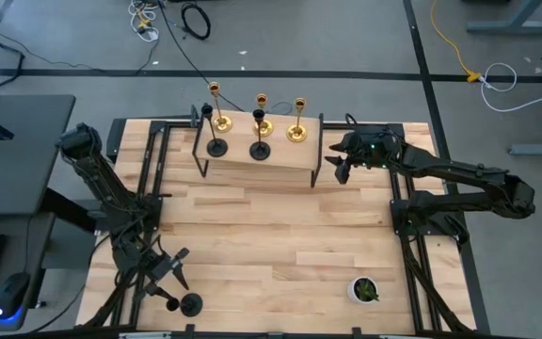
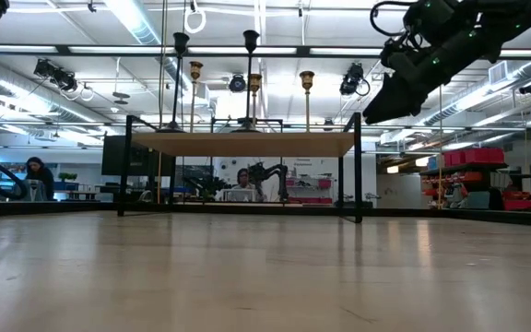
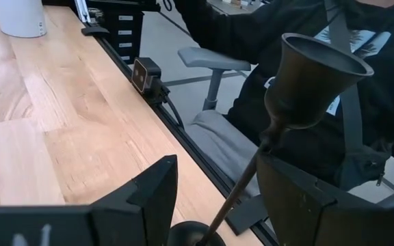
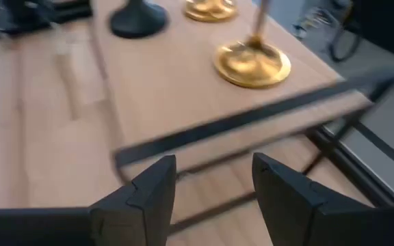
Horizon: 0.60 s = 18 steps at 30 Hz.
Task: Pick & Place candle stick holders
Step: Put the black candle holder aligned with the other black candle holders on the shelf
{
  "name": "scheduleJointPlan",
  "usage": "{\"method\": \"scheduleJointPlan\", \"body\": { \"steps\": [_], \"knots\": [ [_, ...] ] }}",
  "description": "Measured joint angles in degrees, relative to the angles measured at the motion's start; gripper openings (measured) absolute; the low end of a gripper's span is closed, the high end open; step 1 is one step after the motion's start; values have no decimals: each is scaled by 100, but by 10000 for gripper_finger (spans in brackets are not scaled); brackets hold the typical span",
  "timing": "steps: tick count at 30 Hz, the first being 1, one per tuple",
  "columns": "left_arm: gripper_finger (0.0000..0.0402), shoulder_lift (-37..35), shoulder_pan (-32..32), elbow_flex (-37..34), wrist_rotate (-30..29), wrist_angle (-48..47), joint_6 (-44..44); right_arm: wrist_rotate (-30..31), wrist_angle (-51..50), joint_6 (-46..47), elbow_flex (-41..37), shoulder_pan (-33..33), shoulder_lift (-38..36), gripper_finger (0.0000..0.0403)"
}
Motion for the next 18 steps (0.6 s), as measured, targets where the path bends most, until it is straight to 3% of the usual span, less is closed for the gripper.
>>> {"method": "scheduleJointPlan", "body": {
  "steps": [12,18],
  "knots": [
    [202,-2,-1,2,304,308,236,-15,-352,118,0,1,-18,194],
    [202,0,-1,2,329,-55,87,-14,-435,148,0,1,-18,194]
  ]
}}
